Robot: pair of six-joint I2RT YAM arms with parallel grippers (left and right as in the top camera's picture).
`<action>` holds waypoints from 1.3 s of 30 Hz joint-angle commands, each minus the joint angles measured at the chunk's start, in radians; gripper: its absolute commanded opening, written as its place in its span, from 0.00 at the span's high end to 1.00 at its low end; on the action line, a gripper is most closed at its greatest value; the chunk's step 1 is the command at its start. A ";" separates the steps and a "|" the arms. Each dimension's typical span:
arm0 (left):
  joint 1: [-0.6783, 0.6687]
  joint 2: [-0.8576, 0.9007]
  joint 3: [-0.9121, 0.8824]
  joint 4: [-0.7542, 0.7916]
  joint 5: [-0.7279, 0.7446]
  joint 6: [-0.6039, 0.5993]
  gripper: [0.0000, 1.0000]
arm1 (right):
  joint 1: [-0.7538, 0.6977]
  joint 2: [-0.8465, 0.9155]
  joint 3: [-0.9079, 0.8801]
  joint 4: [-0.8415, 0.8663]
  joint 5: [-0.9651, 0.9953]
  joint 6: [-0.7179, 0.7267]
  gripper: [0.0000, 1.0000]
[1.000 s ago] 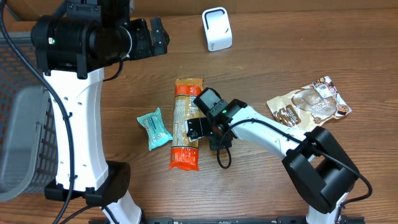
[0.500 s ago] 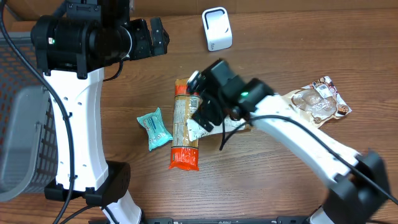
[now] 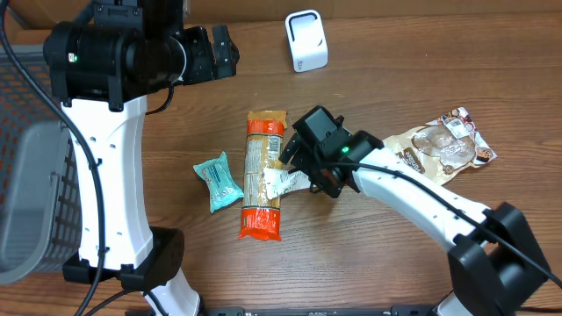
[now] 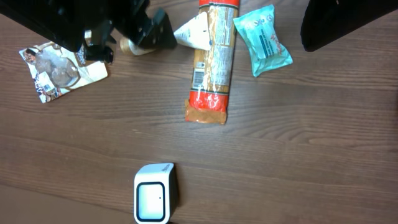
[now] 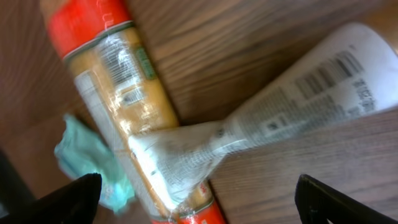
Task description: Scan the item barcode
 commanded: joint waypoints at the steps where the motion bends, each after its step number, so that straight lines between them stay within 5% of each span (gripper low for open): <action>1: -0.002 0.010 0.006 0.004 -0.007 0.015 0.00 | 0.004 0.023 -0.084 0.157 0.043 0.240 0.00; 11: -0.002 0.010 0.006 0.004 -0.007 0.015 0.00 | 0.005 0.046 -0.201 0.200 0.037 0.272 0.20; 17: -0.002 0.010 0.006 0.004 -0.007 0.015 0.00 | -0.003 0.045 -0.201 0.278 0.020 -0.169 0.50; 20: -0.002 0.010 0.006 0.004 -0.007 0.015 0.01 | -0.018 0.045 -0.185 0.319 -0.081 -0.450 0.56; 24: -0.002 0.010 0.006 0.004 -0.007 0.015 0.00 | -0.071 0.045 -0.146 0.296 -0.398 -0.925 0.54; 26: -0.002 0.010 0.006 0.004 -0.007 0.015 0.00 | -0.102 0.045 -0.131 0.238 -0.459 -1.030 0.53; 31: -0.002 0.010 0.006 0.004 -0.007 0.016 0.01 | -0.188 0.045 -0.120 0.153 -0.457 -1.072 0.41; 36: -0.002 0.010 0.006 0.004 -0.007 0.015 0.00 | -0.243 0.045 -0.118 0.145 -0.476 -1.072 0.09; 39: -0.002 0.010 0.006 0.004 -0.007 0.015 0.00 | -0.233 0.045 -0.119 0.165 -0.509 -1.071 0.00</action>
